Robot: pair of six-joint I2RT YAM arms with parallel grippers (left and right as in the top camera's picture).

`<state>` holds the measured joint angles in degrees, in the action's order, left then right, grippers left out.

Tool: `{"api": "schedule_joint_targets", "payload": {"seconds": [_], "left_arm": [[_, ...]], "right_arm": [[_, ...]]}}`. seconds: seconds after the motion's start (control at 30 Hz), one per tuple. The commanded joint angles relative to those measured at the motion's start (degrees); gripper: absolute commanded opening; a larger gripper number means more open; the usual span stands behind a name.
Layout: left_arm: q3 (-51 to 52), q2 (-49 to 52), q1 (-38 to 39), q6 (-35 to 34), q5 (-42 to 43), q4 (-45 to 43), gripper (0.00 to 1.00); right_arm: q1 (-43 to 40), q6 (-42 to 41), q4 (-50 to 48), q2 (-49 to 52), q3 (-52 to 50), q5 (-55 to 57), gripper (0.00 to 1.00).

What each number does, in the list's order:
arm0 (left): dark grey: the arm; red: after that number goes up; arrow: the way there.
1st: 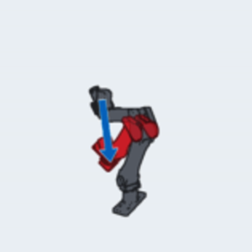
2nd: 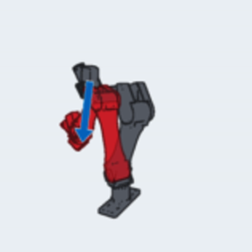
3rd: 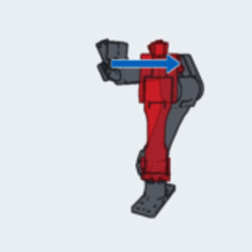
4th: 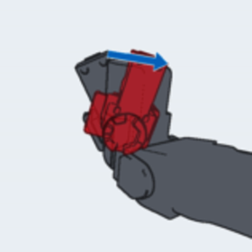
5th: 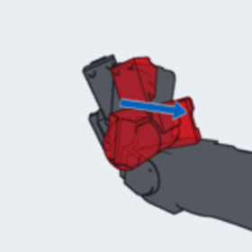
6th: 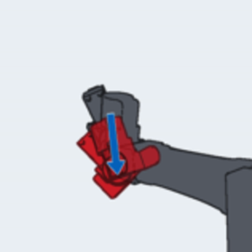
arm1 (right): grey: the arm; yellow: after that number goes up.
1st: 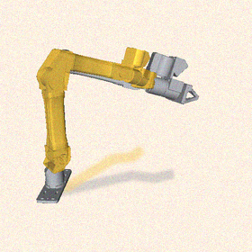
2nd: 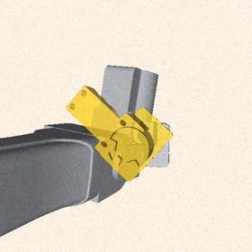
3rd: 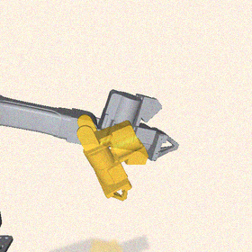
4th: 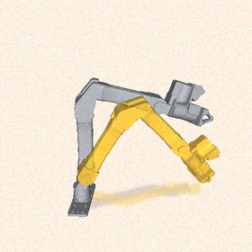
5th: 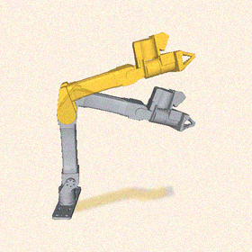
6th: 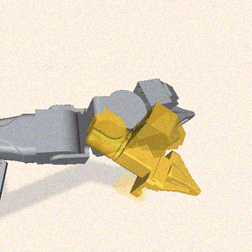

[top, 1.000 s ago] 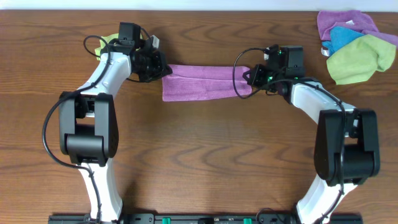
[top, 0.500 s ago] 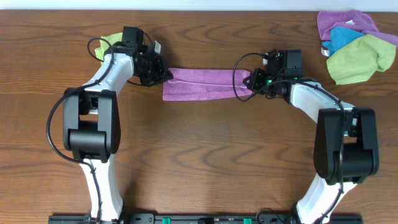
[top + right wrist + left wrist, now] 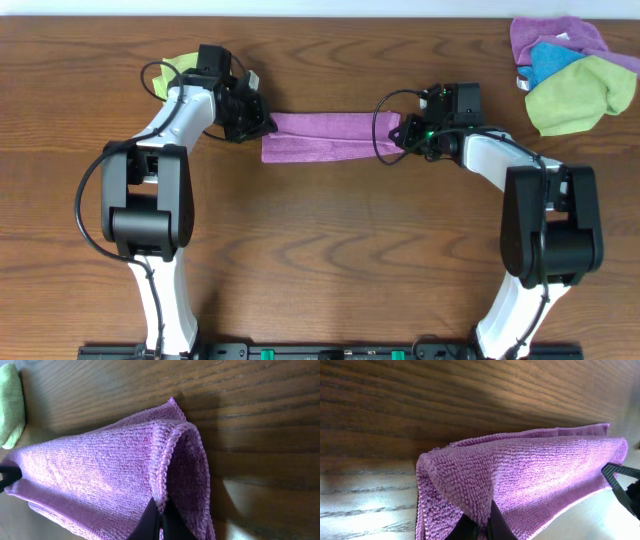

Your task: Fold the cloth

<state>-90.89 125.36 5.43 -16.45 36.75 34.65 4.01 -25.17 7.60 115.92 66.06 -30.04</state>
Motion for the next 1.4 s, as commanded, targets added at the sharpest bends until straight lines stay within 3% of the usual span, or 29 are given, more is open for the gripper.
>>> {"api": "schedule_joint_targets", "payload": {"seconds": [0.0, 0.33, 0.37, 0.4, 0.43, 0.5, 0.53, 0.63, 0.73, 0.83, 1.13, 1.37], "left_arm": [[-0.72, 0.66, -0.81, 1.05, -4.17, 1.14, 0.06], [-0.72, 0.66, -0.55, 1.29, -4.37, 2.23, 0.06], [-0.72, 0.66, -0.55, 1.27, -4.35, 2.21, 0.09], [-0.72, 0.66, -0.55, 1.27, -4.35, 2.23, 0.14], [-0.72, 0.66, -0.57, 1.27, -4.35, 2.23, 0.33], [-0.74, 0.66, -0.74, 1.27, -4.24, 2.25, 0.55], [-0.81, 0.63, -1.14, 1.25, -3.87, 2.25, 0.62], [-1.05, 0.63, -2.19, 1.25, -2.49, 2.27, 0.69], [-2.05, 0.61, -3.54, 1.25, 0.52, 2.51, 0.98], [-4.26, 0.46, -4.24, 1.7, 0.74, 3.56, 0.95], [-16.48, -0.55, -2.51, 11.04, 0.24, 16.02, 0.95], [-17.03, -6.1, 7.26, 16.92, -18.49, 19.45, 0.95]], "right_arm": [[-0.61, 1.03, 0.07, 0.57, 0.63, 3.32, 0.02], [-0.61, 1.01, 0.07, 0.57, 0.63, 3.26, 0.02], [-0.61, 1.01, 0.07, 0.57, 0.63, 3.26, 0.04], [-0.61, 0.98, 0.04, 0.57, 0.63, 3.21, 0.11], [-0.61, 1.01, 0.04, 0.57, 0.63, 3.06, 0.28], [-0.66, 0.98, -0.04, 0.57, 0.63, 2.49, 0.39], [-0.87, 1.01, -0.15, 0.57, 0.66, 1.9, 0.5], [-1.81, 1.01, -0.72, 0.57, 0.66, -1.03, 0.57], [-3.52, 1.01, -0.79, 0.55, 0.7, -4.02, 0.77], [-5.66, 1.01, -0.76, 0.33, 0.83, -6.54, 0.99], [-8.85, 4.11, 3.34, -6.78, 1.05, -6.25, 0.98], [-8.81, 11.26, 14.8, -17.16, 1.07, 2.64, 0.99]]}}
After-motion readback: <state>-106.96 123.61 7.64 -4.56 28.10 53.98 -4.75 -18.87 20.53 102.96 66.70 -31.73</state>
